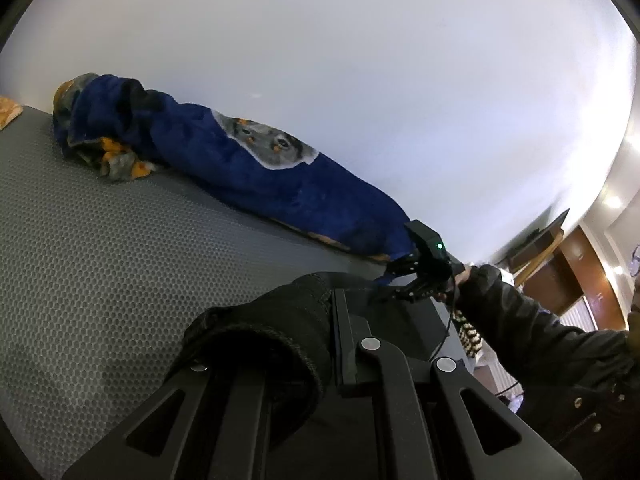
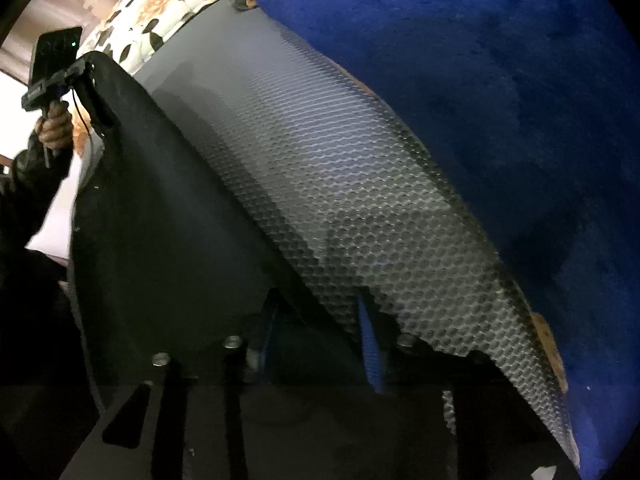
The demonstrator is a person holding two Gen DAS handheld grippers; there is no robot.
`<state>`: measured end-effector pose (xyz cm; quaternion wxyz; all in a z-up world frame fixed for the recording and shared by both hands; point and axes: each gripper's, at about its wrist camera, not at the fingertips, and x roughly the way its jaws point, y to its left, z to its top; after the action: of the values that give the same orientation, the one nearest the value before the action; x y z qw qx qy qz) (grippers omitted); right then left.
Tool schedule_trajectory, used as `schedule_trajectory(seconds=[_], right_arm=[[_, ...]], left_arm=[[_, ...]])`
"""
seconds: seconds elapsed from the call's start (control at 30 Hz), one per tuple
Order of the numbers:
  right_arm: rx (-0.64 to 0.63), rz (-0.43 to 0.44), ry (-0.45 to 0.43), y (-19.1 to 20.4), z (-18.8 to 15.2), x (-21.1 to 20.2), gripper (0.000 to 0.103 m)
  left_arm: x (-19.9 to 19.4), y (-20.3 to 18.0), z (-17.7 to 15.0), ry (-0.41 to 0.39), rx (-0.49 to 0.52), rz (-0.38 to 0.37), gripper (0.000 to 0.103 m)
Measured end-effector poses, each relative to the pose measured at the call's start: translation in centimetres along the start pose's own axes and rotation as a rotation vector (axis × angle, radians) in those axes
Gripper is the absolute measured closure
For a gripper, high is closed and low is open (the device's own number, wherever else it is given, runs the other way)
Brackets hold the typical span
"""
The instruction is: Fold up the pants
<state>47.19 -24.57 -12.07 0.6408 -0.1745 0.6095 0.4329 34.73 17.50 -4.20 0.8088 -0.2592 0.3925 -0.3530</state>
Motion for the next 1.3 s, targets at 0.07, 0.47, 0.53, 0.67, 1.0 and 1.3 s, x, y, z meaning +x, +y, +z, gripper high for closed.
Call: schedule_trajectory(seconds=[0.07,0.47,0.53,0.67,1.0,1.3], right_arm=[[0.011,-0.044,-0.002,0.0,-0.5,-0.2,0.087],[0.121,-0.507,-0.245,9.9,-4.1,-5.0,0.095],[0.121,-0.573,-0.274,13.0,-5.2,-6.0,0.096],[0.134,-0.631,-0.296,17.0,-8.7,-7.4,0.096],[0.222,-0.531,-0.253,25.2,-18.3,-4.7,0.096],[0.314,-0.473,-0.19,26.4,-21.7,1.3,0.096]], left_arm=[[0.3,0.2,0.1,0.006,-0.003,0.012,0.095],[1.4,2.3,0.8,0.026,-0.02,0.077,0.095],[0.7,1.7,0.5,0.028,-0.007,0.082,0.095],[-1.4,-0.6,-0.9,0.036,0.048,0.055,0.095],[-5.8,-3.4,-9.0,0.179,0.107,0.058,0.094],[-5.5,-2.7,-16.7,0.388,0.162,0.195,0.089]])
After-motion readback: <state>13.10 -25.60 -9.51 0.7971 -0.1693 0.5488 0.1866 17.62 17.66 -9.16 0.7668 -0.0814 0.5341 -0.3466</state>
